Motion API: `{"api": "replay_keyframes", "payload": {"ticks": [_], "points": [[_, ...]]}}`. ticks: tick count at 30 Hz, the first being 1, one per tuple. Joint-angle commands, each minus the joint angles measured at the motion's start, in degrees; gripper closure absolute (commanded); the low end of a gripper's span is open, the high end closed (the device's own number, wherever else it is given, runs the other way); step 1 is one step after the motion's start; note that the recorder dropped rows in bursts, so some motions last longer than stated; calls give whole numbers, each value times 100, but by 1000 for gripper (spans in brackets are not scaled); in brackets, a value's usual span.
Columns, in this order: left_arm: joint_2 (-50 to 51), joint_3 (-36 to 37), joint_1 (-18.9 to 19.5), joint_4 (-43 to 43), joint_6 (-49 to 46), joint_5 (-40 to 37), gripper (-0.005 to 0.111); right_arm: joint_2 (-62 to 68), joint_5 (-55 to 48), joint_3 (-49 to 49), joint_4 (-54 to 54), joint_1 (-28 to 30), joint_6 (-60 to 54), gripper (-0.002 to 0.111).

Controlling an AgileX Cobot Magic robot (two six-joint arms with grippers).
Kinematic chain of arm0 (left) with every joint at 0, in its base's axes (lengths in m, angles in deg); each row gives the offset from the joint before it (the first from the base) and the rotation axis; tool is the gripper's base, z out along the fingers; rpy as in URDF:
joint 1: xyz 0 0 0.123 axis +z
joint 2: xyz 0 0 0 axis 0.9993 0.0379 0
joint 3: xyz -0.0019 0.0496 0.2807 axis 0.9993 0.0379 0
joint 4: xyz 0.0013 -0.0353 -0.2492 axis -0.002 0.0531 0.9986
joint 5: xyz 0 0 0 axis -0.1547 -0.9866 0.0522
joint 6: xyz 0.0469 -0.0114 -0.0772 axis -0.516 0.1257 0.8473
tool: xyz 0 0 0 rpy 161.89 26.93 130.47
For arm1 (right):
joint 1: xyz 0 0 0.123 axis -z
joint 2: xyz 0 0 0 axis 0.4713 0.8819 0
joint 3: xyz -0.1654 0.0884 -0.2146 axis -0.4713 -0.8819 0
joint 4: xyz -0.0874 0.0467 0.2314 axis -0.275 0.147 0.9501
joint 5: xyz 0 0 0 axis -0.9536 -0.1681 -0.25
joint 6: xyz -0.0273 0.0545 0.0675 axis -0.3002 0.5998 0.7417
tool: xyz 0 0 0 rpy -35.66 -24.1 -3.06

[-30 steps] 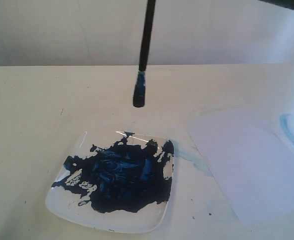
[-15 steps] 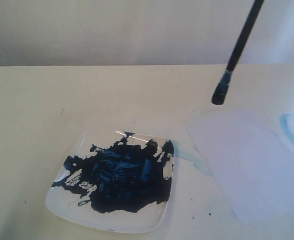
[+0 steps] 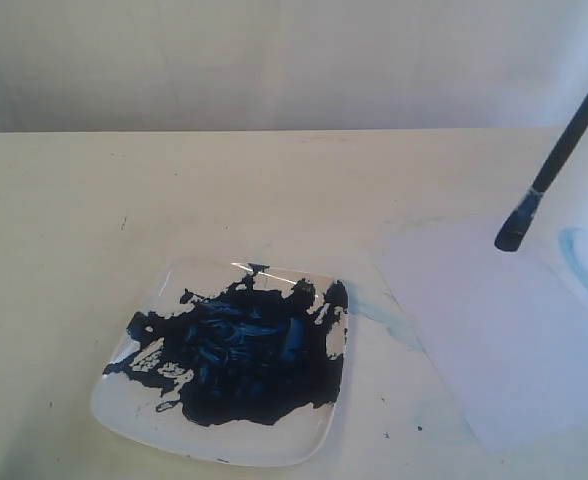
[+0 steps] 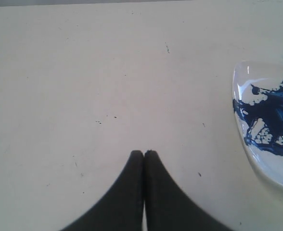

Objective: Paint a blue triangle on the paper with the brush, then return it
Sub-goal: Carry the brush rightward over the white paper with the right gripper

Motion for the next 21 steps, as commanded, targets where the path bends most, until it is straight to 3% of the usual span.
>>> {"api": "replay_keyframes", "payload": {"ticks": [1,12,18,21], "points": [[-22,19,-42,38,41,17,107,-37,339,-244,61,355,227,108],[-21,19,-42,38,41,101,107,-37,691,-475,166,412,227,108],[-21,19,-42,38,41,995,107,-37,260,-475,1081,412,206,108],[-21,19,-42,38,41,1391,107,-37,-4,-475,1044,412,97,108]]}}
